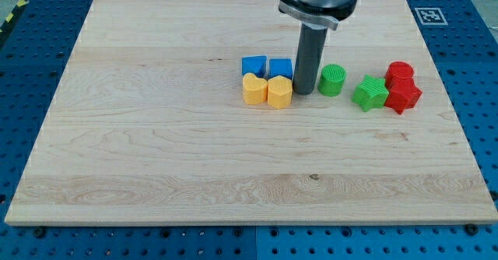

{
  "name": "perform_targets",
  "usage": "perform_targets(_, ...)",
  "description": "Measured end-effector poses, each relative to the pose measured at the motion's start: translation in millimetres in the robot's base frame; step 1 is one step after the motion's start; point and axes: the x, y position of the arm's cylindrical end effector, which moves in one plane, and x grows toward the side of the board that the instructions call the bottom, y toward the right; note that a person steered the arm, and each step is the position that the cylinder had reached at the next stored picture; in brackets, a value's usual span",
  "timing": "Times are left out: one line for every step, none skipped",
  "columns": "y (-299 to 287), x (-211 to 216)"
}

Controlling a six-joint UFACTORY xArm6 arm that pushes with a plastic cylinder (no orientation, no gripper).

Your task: Push green circle to the top side of the green star

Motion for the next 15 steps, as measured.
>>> perform_targets(15.3,-17.0)
perform_targets(22.9,-9.7)
perform_targets(20.8,10.7)
perform_targets(25.6,10.8)
perform_targets(40.9,8.2)
perform_targets(46.1,6.3)
perform_targets(46.1,5.4)
perform_targets(46.8,-11.3)
perform_targets(47.2,-14.9)
perform_targets(47.2,-14.1)
perform_targets(46.8,3.5)
perform_targets(49.3,5.3)
perform_targets(53.5,5.3)
perform_targets(53.5,3.0)
perform_targets(53.5,-2.3)
